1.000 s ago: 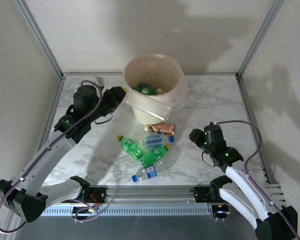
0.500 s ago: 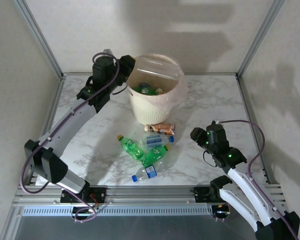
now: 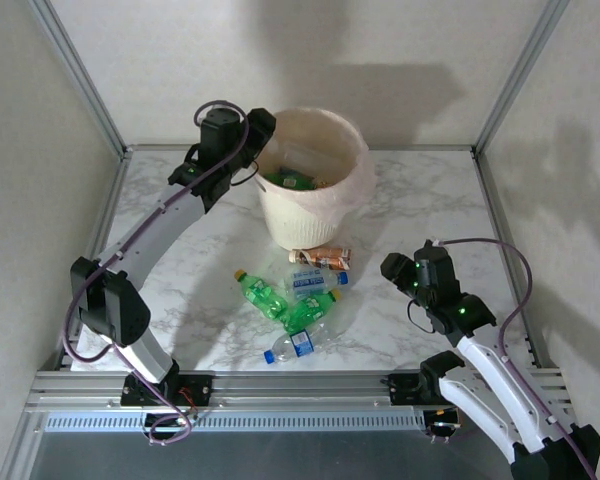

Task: Put the plastic bottles in the bin

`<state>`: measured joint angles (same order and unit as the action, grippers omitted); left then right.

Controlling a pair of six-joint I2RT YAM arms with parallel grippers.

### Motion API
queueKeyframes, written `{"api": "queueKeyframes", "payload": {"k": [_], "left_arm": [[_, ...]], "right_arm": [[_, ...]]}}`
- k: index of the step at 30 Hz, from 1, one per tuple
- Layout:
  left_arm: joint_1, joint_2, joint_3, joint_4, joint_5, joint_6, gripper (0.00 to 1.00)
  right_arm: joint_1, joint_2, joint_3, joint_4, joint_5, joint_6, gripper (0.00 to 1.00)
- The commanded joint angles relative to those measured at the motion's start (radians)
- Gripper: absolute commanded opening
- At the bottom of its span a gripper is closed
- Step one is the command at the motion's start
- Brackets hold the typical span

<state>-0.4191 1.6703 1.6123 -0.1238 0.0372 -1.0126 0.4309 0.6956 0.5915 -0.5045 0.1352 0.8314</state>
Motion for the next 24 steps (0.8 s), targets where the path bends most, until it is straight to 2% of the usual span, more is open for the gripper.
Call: {"api": "queueKeyframes", "payload": {"k": [1, 6, 10, 18, 24], "left_arm": [[0.005, -0.04, 0.027, 0.017, -0.002, 0.027, 0.66], [0.0, -0.097, 0.026, -0.008, -0.003, 0.063, 0.68], [-0.01, -0.2, -0.055, -0.032, -0.027, 0.121, 0.68], [-0.024, -0.478, -0.353, -0.121, -0.062, 0.258, 0.69], [-0.023, -0.661, -0.634, -0.177, -0.096, 0.289, 0.71]], "right_arm": [[0.005, -0.005, 0.044, -0.028, 0.01, -0.012, 0.69], [0.009, -0.015, 0.053, -0.036, -0.003, -0.018, 0.74], [0.022, -0.015, 0.05, -0.035, -0.014, -0.024, 0.75], [0.06, 0.041, 0.03, 0.035, -0.088, -0.086, 0.82], [0.185, 0.107, 0.024, 0.076, -0.025, -0.071, 0.88]]}}
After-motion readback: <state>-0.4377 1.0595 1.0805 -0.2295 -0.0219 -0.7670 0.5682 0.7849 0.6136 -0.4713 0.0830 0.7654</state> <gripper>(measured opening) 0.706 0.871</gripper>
